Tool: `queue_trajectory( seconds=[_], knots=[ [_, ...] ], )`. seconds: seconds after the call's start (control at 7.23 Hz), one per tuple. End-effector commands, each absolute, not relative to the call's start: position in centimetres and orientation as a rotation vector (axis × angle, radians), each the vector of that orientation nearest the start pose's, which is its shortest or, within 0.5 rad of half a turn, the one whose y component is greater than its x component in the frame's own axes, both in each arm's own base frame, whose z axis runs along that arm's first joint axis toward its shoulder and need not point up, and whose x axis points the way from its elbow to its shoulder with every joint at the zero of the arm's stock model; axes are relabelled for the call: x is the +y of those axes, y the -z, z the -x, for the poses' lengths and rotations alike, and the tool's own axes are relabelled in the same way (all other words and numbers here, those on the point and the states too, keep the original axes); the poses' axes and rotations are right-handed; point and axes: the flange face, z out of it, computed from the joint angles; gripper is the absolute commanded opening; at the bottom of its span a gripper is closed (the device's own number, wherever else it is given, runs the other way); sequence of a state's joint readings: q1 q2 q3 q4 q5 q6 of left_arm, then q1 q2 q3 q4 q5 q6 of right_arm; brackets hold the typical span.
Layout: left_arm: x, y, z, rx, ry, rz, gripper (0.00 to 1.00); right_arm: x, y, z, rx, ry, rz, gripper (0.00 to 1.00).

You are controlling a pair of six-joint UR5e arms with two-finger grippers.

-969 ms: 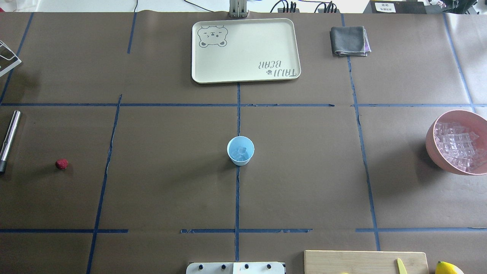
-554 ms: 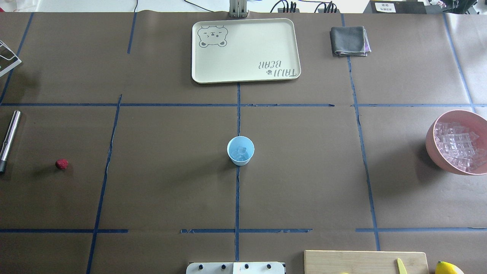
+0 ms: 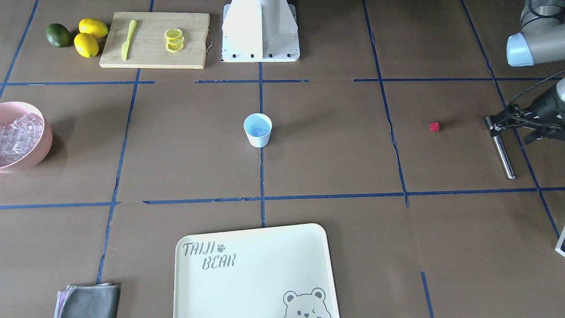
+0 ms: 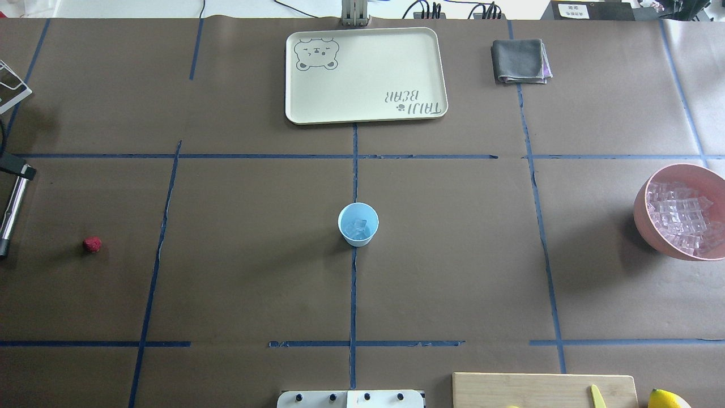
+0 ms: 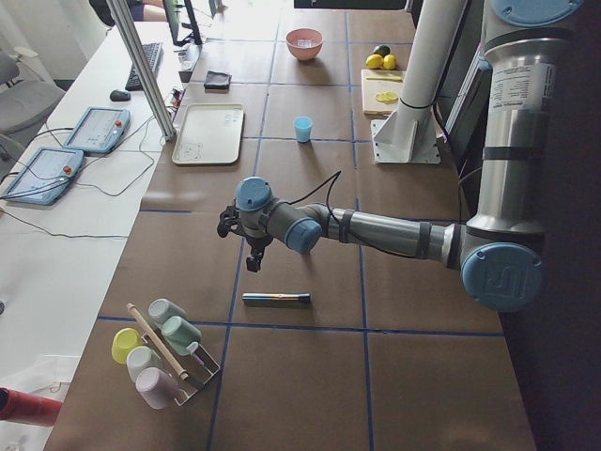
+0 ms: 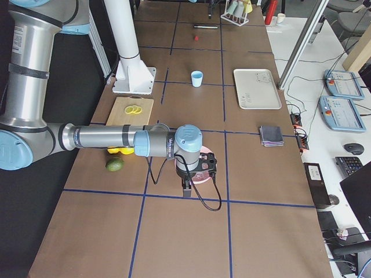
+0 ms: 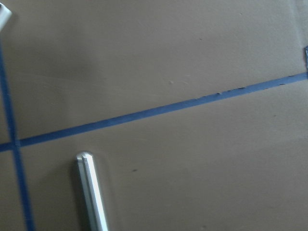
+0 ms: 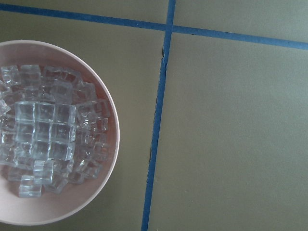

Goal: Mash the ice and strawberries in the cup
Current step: 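Lower the left gripper onto the red strawberry and grasp it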

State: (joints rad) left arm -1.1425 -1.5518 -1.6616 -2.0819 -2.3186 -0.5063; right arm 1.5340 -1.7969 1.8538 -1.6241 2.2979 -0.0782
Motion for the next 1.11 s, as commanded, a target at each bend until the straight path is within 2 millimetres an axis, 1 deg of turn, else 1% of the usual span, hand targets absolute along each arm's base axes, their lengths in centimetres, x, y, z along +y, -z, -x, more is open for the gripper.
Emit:
queue_trajectory(
  seconds=[0.0, 0.14, 0.28, 0.42, 0.55, 0.69, 0.97],
  knots=[
    [-44.4, -56.6, -23.8, 0.888, -0.040, -0.185, 1.00, -39.9, -62.9, -5.2, -0.727, 0.111, -0.018, 0.99],
    [-43.0, -56.0, -26.8, 0.877, -0.026, -0.174, 1.00, -39.9, -62.8, -5.2, -0.727, 0.112, -0.019, 0.99],
    [-41.7, -55.2, -28.4, 0.886, -0.030, -0.162, 1.00, -39.9, -62.9, -5.2, -0.727, 0.111, -0.018, 0.99],
    [-40.1, -55.9, -28.0, 0.876, -0.040, -0.142, 1.00, -39.9, -62.9, -5.2, -0.727, 0.111, -0.018, 1.00],
    [-39.1, -56.0, -27.3, 0.870, -0.042, -0.135, 1.00, -39.9, -62.9, -5.2, -0.727, 0.111, -0.018, 0.99],
    [-38.9, -56.2, -27.3, 0.866, -0.043, -0.133, 1.00, -39.9, -62.9, -5.2, -0.727, 0.111, -0.018, 0.99],
    [-38.6, -56.5, -28.1, 0.839, -0.047, -0.153, 1.00, -39.9, -62.9, -5.2, -0.727, 0.111, -0.018, 0.99]
  ],
)
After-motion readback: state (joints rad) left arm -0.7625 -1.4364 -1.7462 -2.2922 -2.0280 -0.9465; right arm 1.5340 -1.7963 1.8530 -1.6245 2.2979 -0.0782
